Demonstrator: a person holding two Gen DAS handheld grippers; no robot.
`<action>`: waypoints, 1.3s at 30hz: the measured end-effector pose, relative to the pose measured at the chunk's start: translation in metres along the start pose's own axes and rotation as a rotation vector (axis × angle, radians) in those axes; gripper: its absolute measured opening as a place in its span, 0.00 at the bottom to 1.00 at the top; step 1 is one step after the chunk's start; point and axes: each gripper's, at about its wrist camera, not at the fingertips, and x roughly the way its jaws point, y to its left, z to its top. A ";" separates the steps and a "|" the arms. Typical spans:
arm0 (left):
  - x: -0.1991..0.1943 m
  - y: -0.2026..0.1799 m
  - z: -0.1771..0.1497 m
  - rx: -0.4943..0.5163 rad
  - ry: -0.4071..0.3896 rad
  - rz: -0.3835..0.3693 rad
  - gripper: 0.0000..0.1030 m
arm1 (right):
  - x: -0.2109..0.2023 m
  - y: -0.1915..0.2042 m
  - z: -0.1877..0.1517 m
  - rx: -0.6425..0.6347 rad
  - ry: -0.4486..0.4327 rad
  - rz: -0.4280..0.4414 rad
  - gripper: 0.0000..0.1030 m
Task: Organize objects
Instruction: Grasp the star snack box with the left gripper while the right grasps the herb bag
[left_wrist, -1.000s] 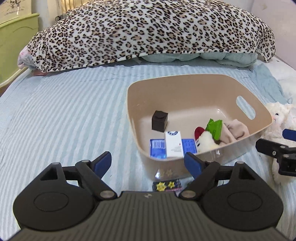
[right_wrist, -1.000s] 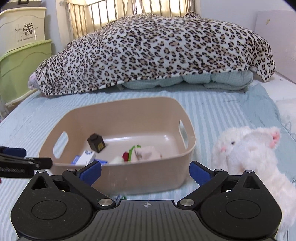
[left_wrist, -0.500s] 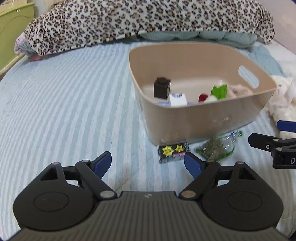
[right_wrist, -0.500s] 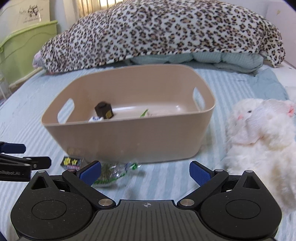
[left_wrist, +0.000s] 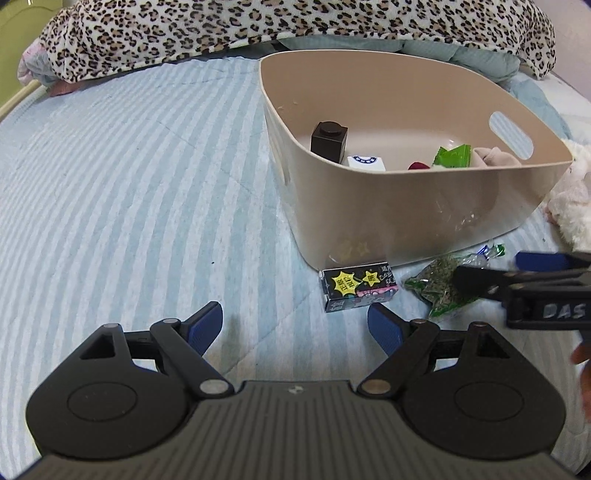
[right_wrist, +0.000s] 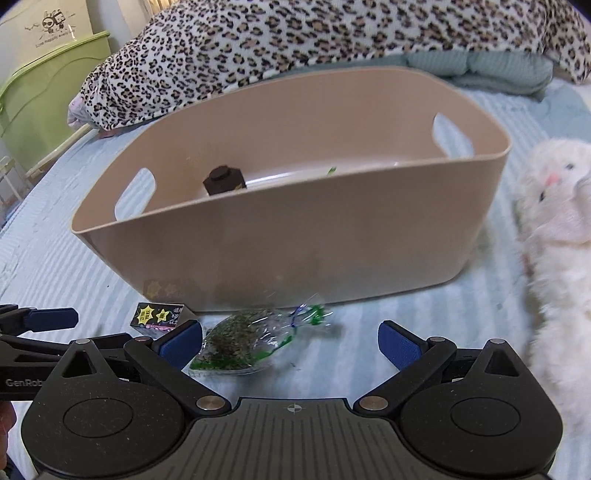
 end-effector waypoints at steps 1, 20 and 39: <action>0.001 0.000 0.001 -0.003 0.001 -0.005 0.84 | 0.004 0.000 -0.001 0.013 0.009 0.006 1.00; 0.015 -0.020 0.008 0.009 0.013 -0.090 0.84 | 0.017 -0.009 -0.008 -0.035 0.004 -0.088 0.93; 0.030 -0.018 0.004 -0.041 0.029 -0.067 0.53 | -0.008 -0.013 -0.014 -0.046 -0.055 0.010 0.31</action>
